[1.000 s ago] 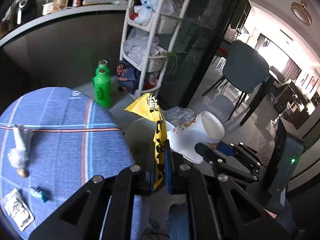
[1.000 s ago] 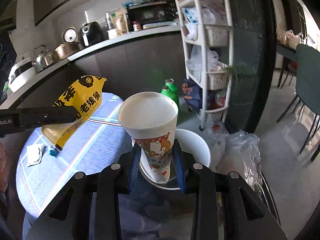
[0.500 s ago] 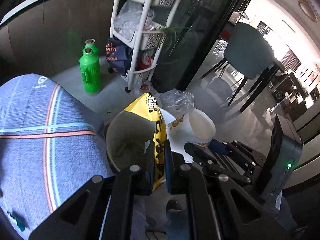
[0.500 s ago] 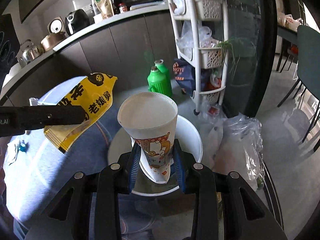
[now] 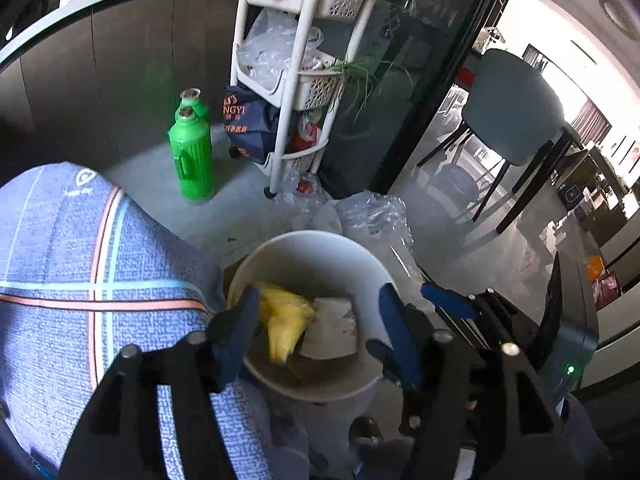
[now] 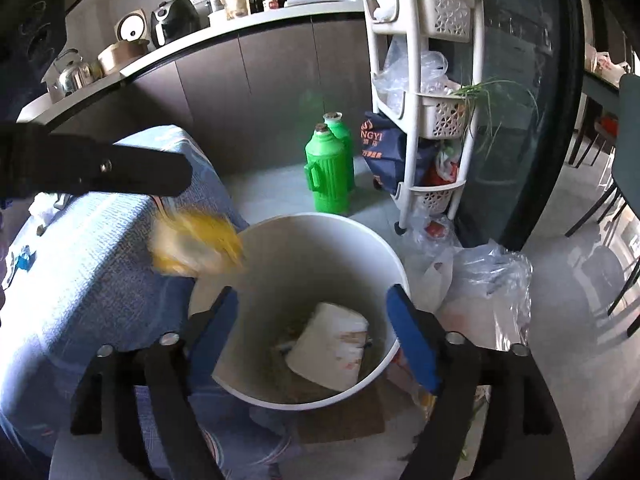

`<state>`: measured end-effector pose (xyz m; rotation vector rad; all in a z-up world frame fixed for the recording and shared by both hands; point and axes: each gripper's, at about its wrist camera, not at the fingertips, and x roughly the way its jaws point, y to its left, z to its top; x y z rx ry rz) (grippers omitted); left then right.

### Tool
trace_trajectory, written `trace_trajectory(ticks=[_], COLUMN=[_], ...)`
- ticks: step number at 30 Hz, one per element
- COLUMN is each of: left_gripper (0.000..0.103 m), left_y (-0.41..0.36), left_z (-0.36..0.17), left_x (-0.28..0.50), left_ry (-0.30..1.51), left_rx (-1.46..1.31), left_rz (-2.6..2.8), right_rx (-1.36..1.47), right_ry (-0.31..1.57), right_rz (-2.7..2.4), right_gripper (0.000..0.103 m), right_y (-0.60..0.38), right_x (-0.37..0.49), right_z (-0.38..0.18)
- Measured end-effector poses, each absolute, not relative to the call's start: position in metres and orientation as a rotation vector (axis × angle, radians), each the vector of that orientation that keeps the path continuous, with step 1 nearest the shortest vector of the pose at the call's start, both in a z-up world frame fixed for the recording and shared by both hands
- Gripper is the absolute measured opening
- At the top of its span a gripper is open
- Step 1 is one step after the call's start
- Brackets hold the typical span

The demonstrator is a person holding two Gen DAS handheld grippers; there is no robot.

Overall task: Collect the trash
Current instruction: 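Carry cup and yellow wrapper over the white bucket and open both tools, then move both tools back over the table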

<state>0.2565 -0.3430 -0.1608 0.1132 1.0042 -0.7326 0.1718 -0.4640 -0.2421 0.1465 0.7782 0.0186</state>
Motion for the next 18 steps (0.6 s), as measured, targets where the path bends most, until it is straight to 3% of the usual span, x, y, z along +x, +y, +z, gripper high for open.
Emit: trace_trajectory(ticks=[4, 8, 10, 12, 18], left_gripper=[0.066, 0.080, 0.087, 0.099, 0.099], left_y=[-0.343, -0.333, -0.326, -0.317, -0.282], left_z=[-0.157, -0.151, -0.144, -0.133, -0.103], left_x=[0.251, 0.245, 0.241, 0.236, 0.217], left_ry=[0.996, 0.988, 0.973, 0.949, 0.917], left_rx=[0.116, 0.092, 0.076, 0.061, -0.002], left_rz=[-0.748, -0.727, -0.708, -0.671, -0.620], right_rx=[0.149, 0.147, 0.152, 0.151, 0.143], right_ry=[0.766, 0.769, 0.775, 0.775, 0.760], right_rz=[0.015, 0.018, 0.021, 0.022, 0.039], right_gripper=[0.085, 0.087, 0.095, 0.094, 0.094], right_y=[-0.461, -0.459, -0.456, -0.453, -0.438], right_x=[0.164, 0.157, 0.154, 0.151, 0.138], right_z=[-0.237, -0.233, -0.229, -0.224, -0.198])
